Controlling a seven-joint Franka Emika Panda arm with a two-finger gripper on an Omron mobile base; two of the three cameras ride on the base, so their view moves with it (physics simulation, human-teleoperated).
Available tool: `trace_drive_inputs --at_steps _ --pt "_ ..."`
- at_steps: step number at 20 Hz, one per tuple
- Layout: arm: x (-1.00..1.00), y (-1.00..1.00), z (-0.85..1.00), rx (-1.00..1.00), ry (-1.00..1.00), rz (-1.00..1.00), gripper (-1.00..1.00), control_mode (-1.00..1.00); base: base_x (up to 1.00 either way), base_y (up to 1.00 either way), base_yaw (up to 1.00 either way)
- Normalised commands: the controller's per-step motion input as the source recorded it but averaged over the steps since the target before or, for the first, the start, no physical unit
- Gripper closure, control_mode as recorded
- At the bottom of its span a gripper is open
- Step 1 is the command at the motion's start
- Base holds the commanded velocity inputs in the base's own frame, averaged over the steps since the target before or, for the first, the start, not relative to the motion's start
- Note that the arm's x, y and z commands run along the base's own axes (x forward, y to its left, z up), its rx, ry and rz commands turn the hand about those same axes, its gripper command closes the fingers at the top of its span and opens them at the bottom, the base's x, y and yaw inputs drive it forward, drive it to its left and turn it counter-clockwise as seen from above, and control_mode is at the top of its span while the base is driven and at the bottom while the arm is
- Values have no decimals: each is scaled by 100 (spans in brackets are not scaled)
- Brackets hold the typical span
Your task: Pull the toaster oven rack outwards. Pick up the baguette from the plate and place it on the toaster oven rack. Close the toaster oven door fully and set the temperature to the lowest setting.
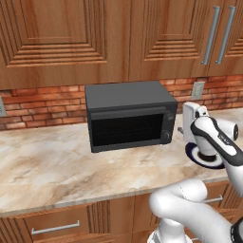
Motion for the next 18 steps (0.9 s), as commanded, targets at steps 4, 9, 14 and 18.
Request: trace_drive_inputs --at_steps 4,9,14,18 --pt "14 2 0 0 0 0 -100 -100 0 0 0" --pt "12 10 0 -1 -1 0 -100 -100 0 0 0" --pt "10 7 -2 -1 -2 0 -100 -100 0 0 0" --pt "1 0 -11 0 -4 -1 -100 -100 0 0 0"
